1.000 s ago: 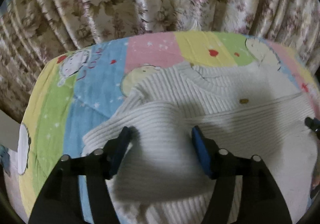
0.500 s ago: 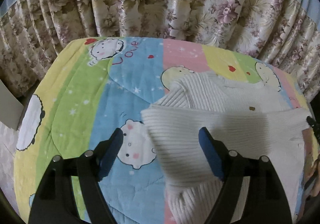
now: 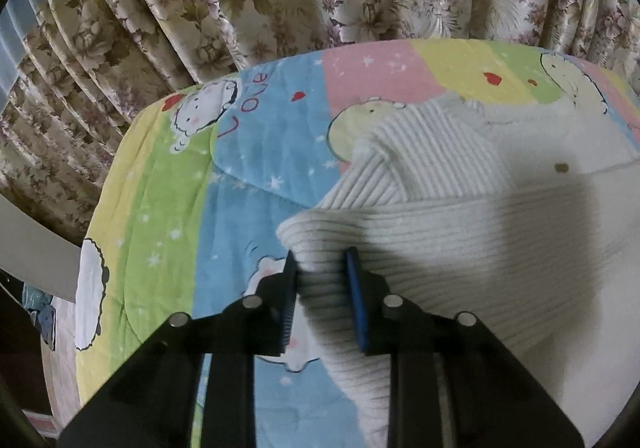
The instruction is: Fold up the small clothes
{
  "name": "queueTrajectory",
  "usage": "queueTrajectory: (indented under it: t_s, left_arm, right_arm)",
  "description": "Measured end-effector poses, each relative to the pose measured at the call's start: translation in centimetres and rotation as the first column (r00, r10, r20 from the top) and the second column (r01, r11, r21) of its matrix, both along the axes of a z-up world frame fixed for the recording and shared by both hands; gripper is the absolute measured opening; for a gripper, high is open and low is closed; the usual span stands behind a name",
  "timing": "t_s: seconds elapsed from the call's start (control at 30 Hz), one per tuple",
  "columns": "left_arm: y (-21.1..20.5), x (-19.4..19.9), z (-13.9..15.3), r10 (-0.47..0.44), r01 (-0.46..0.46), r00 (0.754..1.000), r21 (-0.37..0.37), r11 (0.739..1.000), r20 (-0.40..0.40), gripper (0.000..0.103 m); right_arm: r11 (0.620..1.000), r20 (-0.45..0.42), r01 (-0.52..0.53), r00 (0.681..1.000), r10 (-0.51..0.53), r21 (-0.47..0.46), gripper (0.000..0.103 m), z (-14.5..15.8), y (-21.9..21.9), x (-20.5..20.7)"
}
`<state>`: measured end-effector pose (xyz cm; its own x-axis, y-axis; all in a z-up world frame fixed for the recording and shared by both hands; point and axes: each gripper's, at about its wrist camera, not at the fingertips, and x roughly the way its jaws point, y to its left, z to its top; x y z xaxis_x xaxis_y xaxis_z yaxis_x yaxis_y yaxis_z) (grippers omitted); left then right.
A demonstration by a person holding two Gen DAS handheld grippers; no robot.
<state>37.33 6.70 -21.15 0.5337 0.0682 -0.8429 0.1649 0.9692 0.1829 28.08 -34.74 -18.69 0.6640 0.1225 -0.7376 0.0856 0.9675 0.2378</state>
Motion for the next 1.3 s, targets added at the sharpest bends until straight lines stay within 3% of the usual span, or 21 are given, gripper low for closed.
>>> queueTrajectory:
  t_s: [0.1,0.17,0.23,0.3,0.33,0.47,0.53,0.63,0.77,0.87,1.03,1.1,1.13,1.23,1.3]
  left_arm:
    - [1.3,-0.1,0.0,-0.014,0.014,1.0,-0.081,0.997,-0.005,0.025]
    - [1.4,-0.1,-0.1,-0.02,0.02,1.0,-0.086,0.996,-0.005,0.028]
    - [1.1,-0.3,0.1,-0.034,0.034,0.999,-0.073,0.997,0.002,0.039]
    - [1.1,-0.8,0.7,-0.049,0.05,0.999,-0.079,0.996,0.017,0.051]
    - [1.2,-1.2,1.2,-0.061,0.063,0.998,-0.104,0.993,0.023,0.056]
    - [0.5,-2.7,3.0,-0.077,0.083,0.996,-0.171,0.982,0.039,0.061]
    - [-1.0,-3.1,3.6,-0.073,0.082,0.996,-0.187,0.979,0.055,0.069]
    - [-3.3,-2.9,3.2,-0.036,0.045,0.998,-0.213,0.976,0.045,0.071]
    - [-6.4,-2.8,0.7,0.002,0.0,1.0,-0.146,0.989,0.013,0.071]
    - [-7.0,-3.6,0.0,-0.006,0.01,0.999,-0.088,0.996,0.05,0.072]
    - [-4.9,-3.5,-0.1,-0.015,0.02,0.999,-0.134,0.991,0.036,0.075]
    - [-4.6,-3.5,-0.1,-0.025,0.03,0.999,-0.141,0.99,0.033,0.075]
    - [-4.6,-3.5,-0.1,-0.031,0.036,0.999,-0.14,0.99,0.034,0.075]
    - [-5.0,-3.5,-0.1,-0.037,0.041,0.998,-0.108,0.993,0.041,0.075]
    - [-5.2,-3.6,0.1,-0.034,0.038,0.999,-0.102,0.994,0.038,0.075]
  right_arm:
    - [0.999,-0.045,0.012,0.999,-0.013,-0.039,0.009,-1.0,0.0,0.6]
    - [1.0,-0.076,0.023,0.997,-0.024,-0.019,0.012,-1.7,-0.4,0.6]
    - [1.0,-0.073,0.016,0.997,-0.016,0.001,0.018,-1.5,-0.5,0.2]
    - [1.0,-0.054,0.021,0.998,-0.02,0.014,0.044,-0.8,-0.8,-0.8]
    - [0.999,-0.036,0.029,0.999,-0.028,0.02,0.044,-0.3,-1.0,-1.5]
    - [1.0,0.022,-0.004,1.0,0.005,-0.031,0.045,1.3,0.5,-3.0]
    - [0.997,0.035,-0.034,0.999,0.036,-0.071,0.045,1.5,2.0,-2.7]
    - [0.99,0.051,-0.089,0.994,0.095,-0.107,0.045,1.2,5.0,-1.4]
    - [0.967,0.036,-0.181,0.981,0.191,-0.18,0.045,-0.6,9.6,0.2]
    - [0.934,-0.006,-0.231,0.971,0.238,-0.271,0.045,-1.9,11.6,0.7]
    - [0.952,-0.015,-0.132,0.991,0.133,-0.278,0.048,-1.8,7.2,-0.5]
    - [0.969,-0.022,-0.084,0.996,0.081,-0.233,0.048,-2.2,4.2,-1.3]
    - [0.974,-0.027,-0.063,0.998,0.059,-0.216,0.057,-2.3,3.3,-1.5]
    - [0.99,-0.034,-0.023,0.999,0.018,-0.138,0.057,-2.4,0.9,-2.4]
    - [0.993,0.005,-0.021,1.0,0.022,-0.113,0.057,-1.3,0.9,-3.2]
